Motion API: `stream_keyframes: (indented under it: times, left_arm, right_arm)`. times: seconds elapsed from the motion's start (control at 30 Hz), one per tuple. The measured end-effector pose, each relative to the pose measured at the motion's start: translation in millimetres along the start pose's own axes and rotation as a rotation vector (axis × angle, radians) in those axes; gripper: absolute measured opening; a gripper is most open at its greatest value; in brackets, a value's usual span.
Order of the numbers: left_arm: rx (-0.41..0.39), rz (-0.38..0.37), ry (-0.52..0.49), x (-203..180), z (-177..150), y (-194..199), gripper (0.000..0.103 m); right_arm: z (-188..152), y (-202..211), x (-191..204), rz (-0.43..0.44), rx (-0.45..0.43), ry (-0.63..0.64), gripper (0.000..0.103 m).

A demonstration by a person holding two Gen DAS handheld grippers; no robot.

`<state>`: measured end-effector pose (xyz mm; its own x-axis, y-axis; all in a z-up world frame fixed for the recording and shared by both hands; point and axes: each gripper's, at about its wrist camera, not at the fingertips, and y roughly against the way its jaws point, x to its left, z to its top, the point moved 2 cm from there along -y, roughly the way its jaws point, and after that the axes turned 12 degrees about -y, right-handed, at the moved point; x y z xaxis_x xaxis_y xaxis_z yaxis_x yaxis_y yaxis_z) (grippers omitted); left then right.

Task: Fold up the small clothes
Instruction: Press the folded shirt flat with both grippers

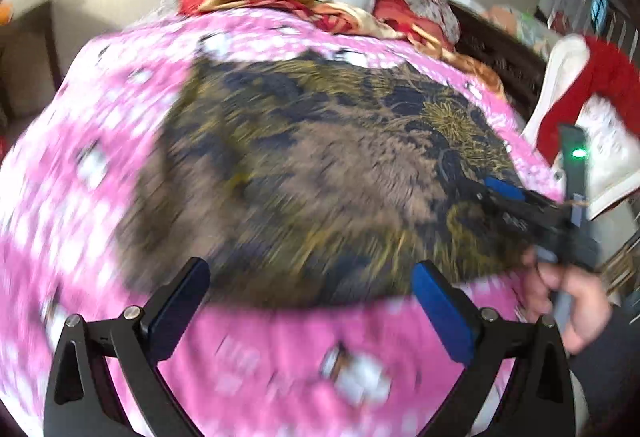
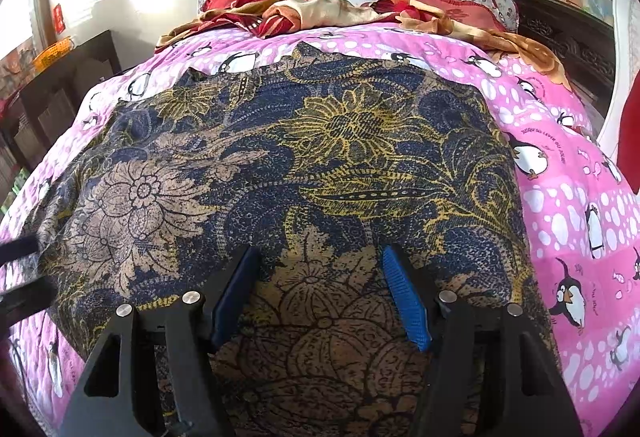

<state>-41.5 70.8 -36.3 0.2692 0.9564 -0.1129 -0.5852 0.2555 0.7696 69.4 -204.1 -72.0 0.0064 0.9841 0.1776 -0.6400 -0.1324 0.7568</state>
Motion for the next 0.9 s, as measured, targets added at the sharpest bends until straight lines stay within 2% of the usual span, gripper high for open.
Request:
stream_keyframes:
  times: [0.13,0.2,0.27,0.33,0.43,0.5,0.57,0.6,0.63,0.7,0.77,0.83,0.9]
  left_arm:
    - [-0.016,-0.053,0.189,46,-37,18,0.103]
    - [-0.026,-0.12,0.258,57,-42,8,0.103]
    - [-0.073,-0.154,0.258,59,-33,3,0.103]
    - [-0.086,-0.22,0.294,63,-22,-8,0.103]
    - [-0.107,-0.27,0.41,79,-8,-21,0.103]
    - [-0.119,-0.332,0.467,84,-5,-23,0.103]
    - [-0.123,-0.444,0.469,77,-5,-22,0.102]
    - [-0.112,-0.452,0.45,75,-3,-21,0.099]
    - [-0.116,-0.402,0.424,79,0,-19,0.093]
    - [-0.122,-0.342,0.471,100,0,-20,0.09]
    - [-0.094,-0.347,0.555,114,0,-29,0.087]
    - [-0.064,-0.322,0.485,104,6,-31,0.087]
    - [-0.059,-0.291,0.46,100,5,-31,0.081]
  right_arm:
    - [0,0,0,-0.001,-0.002,0.002,0.068]
    - [0,0,1,-0.001,-0.002,0.001,0.068]
    - [0,0,0,-0.001,-0.002,0.001,0.068]
    - [0,0,1,0.0,-0.002,0.001,0.068]
    - [0,0,1,0.0,-0.002,0.0,0.069]
    - [0,0,1,-0.001,-0.003,0.002,0.069]
    - [0,0,0,0.0,-0.002,0.001,0.068]
    - [0,0,0,0.001,-0.002,0.001,0.069]
    - [0,0,0,0.001,-0.002,0.0,0.069]
    - [0,0,1,0.001,-0.002,0.0,0.069]
    - [0,0,1,-0.001,-0.002,0.002,0.069]
    - [0,0,2,-0.002,-0.002,0.002,0.069]
    - [0,0,2,-0.004,0.0,0.005,0.069]
